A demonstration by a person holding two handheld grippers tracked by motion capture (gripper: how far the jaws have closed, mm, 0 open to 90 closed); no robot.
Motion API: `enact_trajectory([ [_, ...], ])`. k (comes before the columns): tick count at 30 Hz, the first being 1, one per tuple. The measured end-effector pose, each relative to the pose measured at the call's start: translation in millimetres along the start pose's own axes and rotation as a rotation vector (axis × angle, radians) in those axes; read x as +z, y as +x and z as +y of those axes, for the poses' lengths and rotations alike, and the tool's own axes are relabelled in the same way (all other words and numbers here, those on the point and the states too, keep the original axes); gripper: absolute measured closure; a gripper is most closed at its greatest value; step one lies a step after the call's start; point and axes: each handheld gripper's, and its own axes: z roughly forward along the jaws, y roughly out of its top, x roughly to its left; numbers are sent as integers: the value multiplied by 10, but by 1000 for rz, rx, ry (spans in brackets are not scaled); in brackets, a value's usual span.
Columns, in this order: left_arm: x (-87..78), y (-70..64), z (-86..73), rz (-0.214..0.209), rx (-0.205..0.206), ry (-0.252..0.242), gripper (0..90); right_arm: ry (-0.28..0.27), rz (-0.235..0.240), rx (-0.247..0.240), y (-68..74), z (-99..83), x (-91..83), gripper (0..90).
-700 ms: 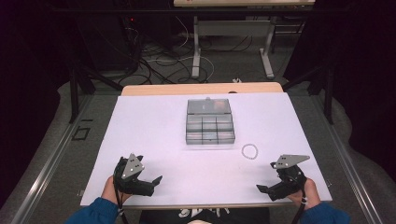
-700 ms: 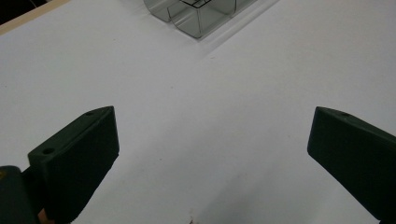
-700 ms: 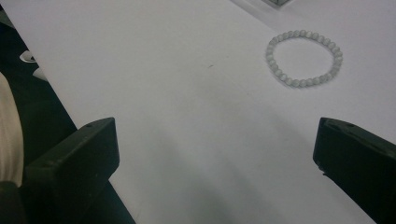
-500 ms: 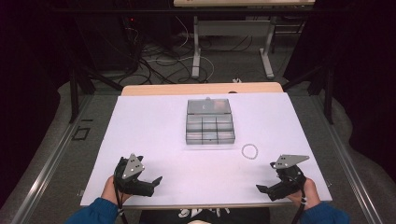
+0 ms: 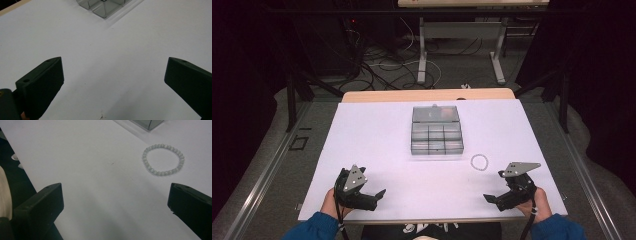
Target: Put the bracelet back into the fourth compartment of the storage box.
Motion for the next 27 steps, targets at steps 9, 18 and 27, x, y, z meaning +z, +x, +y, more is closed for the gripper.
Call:
enact_trajectory([
  [9,12,7,-4,7,-8,3,23,-6,-11,5,-54,72,64,2],
  [18,11,23,-1,5,1,16,22,17,-22,-4,-145,184,192,2],
  [27,18,13,-2,2,-8,16,22,43,-35,1,-257,271,293,4],
])
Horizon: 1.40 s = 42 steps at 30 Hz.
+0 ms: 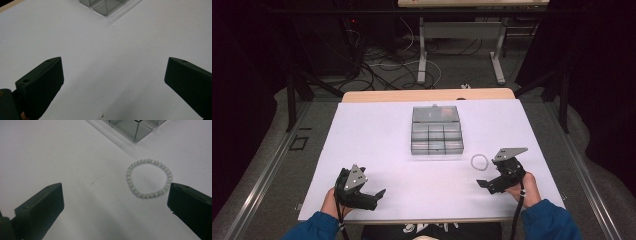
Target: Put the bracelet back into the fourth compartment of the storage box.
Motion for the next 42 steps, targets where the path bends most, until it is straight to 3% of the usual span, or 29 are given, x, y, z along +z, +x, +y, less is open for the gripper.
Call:
enact_trajectory([
  [8,-6,6,2,2,-3,-4,22,-29,11,23,-62,54,94,22],
  [13,-6,5,3,2,-2,-5,22,-6,14,26,-101,87,143,25],
  [15,-19,12,11,21,11,-8,23,-18,0,33,-113,102,183,63],
  [16,-17,4,9,14,-6,-14,23,-13,2,37,-122,108,193,73],
  [20,-14,15,10,21,9,-10,23,-20,-6,50,-158,124,233,134],
  [28,-14,12,10,19,-1,-8,23,16,-8,72,-223,153,296,212],
  [34,-12,16,11,20,5,-4,23,34,-16,72,-246,162,352,337],
  [36,-5,8,8,15,-6,-5,23,46,-16,66,-247,166,381,435],
  [42,-6,11,8,14,-4,-2,23,106,-5,52,-227,172,432,578],
])
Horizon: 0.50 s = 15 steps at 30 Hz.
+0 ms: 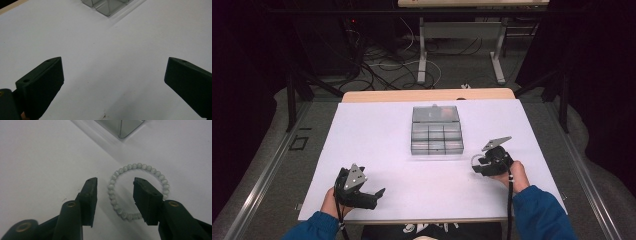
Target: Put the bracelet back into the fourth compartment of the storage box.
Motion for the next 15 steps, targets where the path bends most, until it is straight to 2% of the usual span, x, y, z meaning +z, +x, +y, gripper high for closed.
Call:
enact_trajectory([
  [1,1,-1,-1,0,-2,0,23,-11,-1,-14,-6,-1,16,600],
  [3,2,-5,0,0,-2,0,23,-4,5,-3,0,-2,24,643],
  [6,4,-7,0,-1,-1,2,24,7,-10,-14,-5,2,39,699],
  [7,4,-7,0,-1,-1,2,24,7,-10,-14,-5,2,39,699],
  [8,3,-6,-1,-2,-1,1,24,32,-10,-6,-8,0,49,722],
  [11,2,-3,-1,-2,-2,2,24,23,-17,-16,-12,-1,63,738],
  [13,3,-3,-1,-5,-3,2,24,32,-43,-26,5,5,63,752],
  [15,3,3,0,-7,7,5,23,49,-33,-24,16,7,55,764],
])
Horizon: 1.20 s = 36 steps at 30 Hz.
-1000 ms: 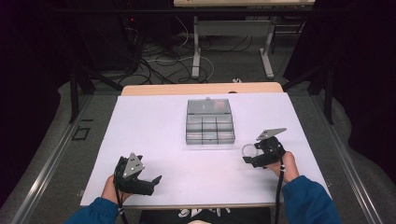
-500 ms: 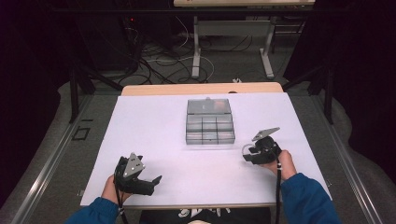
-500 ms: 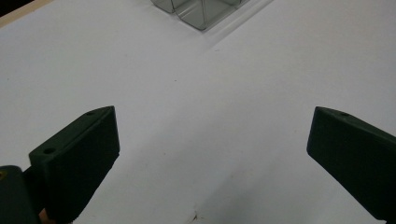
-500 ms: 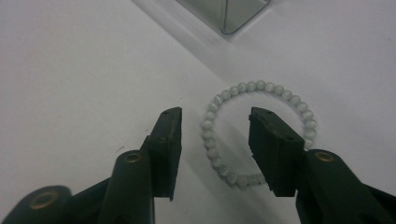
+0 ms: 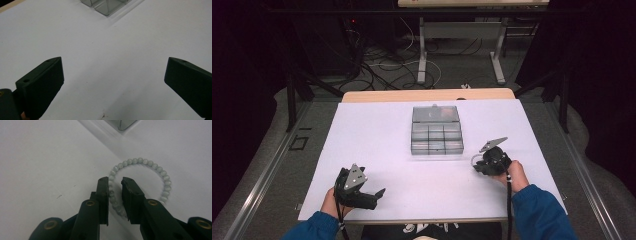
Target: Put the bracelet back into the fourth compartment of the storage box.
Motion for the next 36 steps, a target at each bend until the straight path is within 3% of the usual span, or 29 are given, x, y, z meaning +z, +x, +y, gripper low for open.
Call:
enact_trajectory([
  [1,0,0,0,-1,6,3,22,-4,-7,19,23,-6,4,767],
  [2,-1,0,2,-2,8,6,22,-11,-11,-7,13,-4,13,768],
  [8,-1,-1,1,4,-2,-1,22,-14,-14,-6,11,-11,13,781],
  [10,0,-3,0,3,0,1,22,3,-4,14,17,-12,0,782],
  [13,0,-2,3,1,3,4,22,-17,-13,42,34,-24,9,781],
  [18,2,-2,3,1,3,5,22,-28,-7,54,17,-32,15,791],
  [24,2,-2,3,2,3,5,23,-41,-4,52,1,-47,14,798],
  [28,1,-3,4,2,5,4,23,-65,-3,36,9,-60,20,853],
  [32,0,0,2,2,-1,2,24,-48,-22,8,39,-50,7,855],
  [36,1,-1,3,4,0,3,24,-48,-22,15,47,-45,-2,855],
])
